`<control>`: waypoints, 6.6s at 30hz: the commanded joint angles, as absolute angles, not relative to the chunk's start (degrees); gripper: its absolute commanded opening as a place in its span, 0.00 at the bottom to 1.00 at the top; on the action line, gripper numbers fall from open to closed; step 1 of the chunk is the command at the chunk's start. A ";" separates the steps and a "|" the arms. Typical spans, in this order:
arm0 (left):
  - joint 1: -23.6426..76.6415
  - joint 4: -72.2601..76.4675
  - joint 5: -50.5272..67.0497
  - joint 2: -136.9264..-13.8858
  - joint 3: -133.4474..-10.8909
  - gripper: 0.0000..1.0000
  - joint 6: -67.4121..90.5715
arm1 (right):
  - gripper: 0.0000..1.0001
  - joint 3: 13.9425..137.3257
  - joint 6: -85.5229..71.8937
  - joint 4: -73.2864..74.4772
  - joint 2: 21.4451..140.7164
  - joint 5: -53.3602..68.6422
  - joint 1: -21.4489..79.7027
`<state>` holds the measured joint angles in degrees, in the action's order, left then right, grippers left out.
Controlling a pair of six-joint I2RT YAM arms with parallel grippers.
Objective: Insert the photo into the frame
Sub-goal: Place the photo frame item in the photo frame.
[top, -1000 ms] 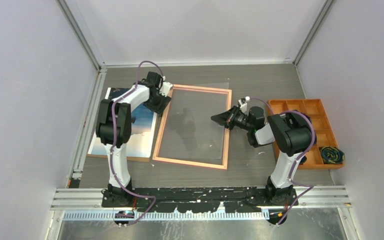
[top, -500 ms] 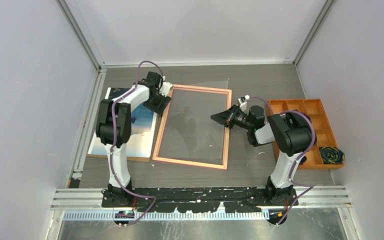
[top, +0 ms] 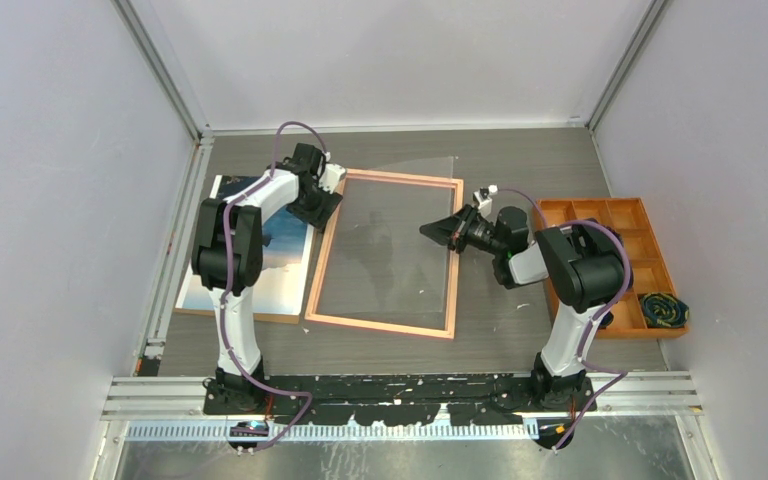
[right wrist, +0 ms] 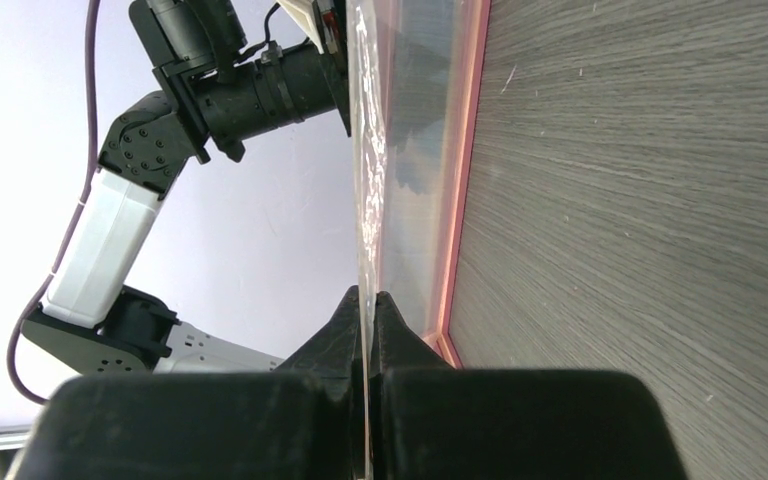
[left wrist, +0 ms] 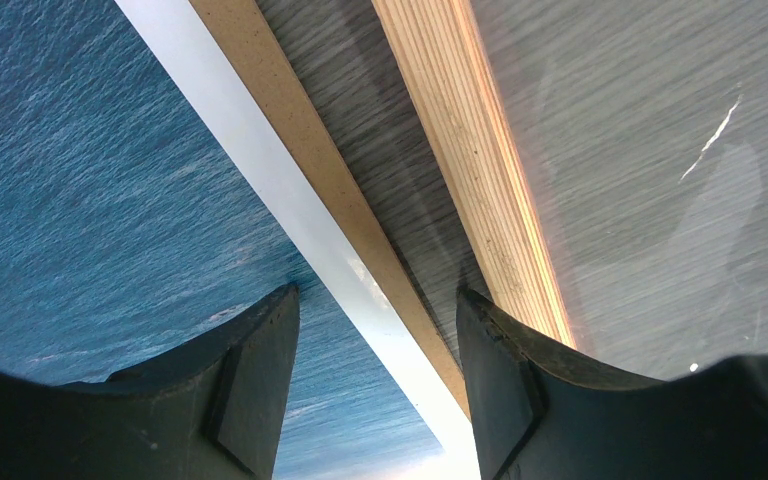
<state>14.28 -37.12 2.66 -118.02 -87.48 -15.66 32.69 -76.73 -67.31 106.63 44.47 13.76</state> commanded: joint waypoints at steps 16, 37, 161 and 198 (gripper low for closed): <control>14.15 -37.67 4.11 -116.14 -88.15 0.60 -16.53 | 0.01 35.85 -76.27 -68.92 109.74 42.13 14.14; 14.15 -37.68 4.39 -115.72 -87.49 0.60 -17.22 | 0.01 34.79 -74.75 -67.24 108.71 38.77 14.06; 14.25 -36.66 4.75 -114.16 -85.64 0.60 -18.07 | 0.39 42.39 -59.59 -35.73 88.86 33.66 20.62; 12.41 -37.08 7.72 -114.92 -85.85 0.60 -17.25 | 0.12 41.00 -66.60 -44.74 94.82 29.88 20.64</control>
<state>12.60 -37.04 5.69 -116.97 -86.24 -17.78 41.17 -65.58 -41.19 94.39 32.03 20.43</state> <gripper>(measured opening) 0.601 0.117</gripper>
